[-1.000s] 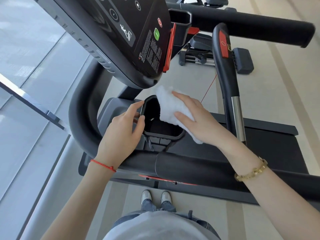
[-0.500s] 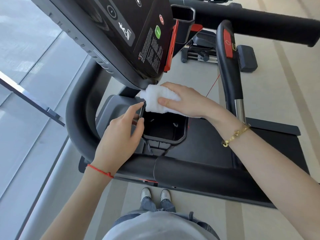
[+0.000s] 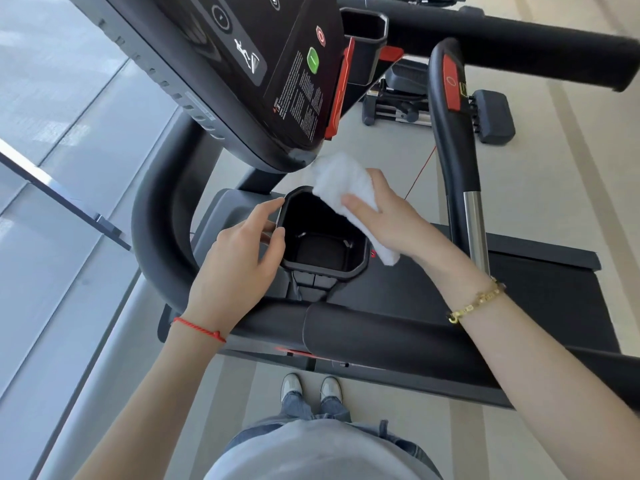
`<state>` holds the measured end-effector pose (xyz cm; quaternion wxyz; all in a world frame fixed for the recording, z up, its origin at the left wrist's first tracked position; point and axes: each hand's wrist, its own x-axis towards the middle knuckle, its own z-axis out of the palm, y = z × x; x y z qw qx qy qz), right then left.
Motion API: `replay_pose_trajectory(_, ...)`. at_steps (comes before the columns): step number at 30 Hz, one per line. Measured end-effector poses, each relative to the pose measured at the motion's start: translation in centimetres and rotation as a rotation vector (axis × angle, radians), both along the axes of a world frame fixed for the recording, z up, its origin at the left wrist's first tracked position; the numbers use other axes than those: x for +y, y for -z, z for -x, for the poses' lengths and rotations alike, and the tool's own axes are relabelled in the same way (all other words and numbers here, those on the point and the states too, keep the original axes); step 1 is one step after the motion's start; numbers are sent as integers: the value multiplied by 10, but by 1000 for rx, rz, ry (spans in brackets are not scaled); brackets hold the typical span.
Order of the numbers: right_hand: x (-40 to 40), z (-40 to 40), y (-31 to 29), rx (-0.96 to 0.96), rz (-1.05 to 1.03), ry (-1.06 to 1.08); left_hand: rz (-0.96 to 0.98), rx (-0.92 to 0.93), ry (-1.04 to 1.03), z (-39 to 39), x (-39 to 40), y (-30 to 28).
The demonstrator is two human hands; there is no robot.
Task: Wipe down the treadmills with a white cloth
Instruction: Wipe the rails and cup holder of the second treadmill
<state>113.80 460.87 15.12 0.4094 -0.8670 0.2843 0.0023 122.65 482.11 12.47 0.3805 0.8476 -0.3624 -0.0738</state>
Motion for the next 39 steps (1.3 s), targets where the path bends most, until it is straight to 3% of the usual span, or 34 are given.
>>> replay_pose_trajectory(8,48,51,2,-70,90,-157,-3,14,0,1,1,-3)
replay_pose_trajectory(14,52,37,-8,-77,513,-309,-3,31,16,2,2,-6)
replay_pose_trajectory(20,41,-3,-16,-54,673,-527,11,3,15,2,3,-7)
replay_pose_trajectory(24,36,-22,-19,-30,645,-623,4,4,14,1,2,-6)
replay_pose_trajectory(29,31,-12,-21,-166,624,-455,2,23,17,1,2,-8)
replay_pose_trajectory(34,36,-10,-22,122,644,-660,17,43,23,1,2,-9)
replay_pose_trajectory(39,39,-24,-34,231,543,-828,6,36,15,1,2,-9)
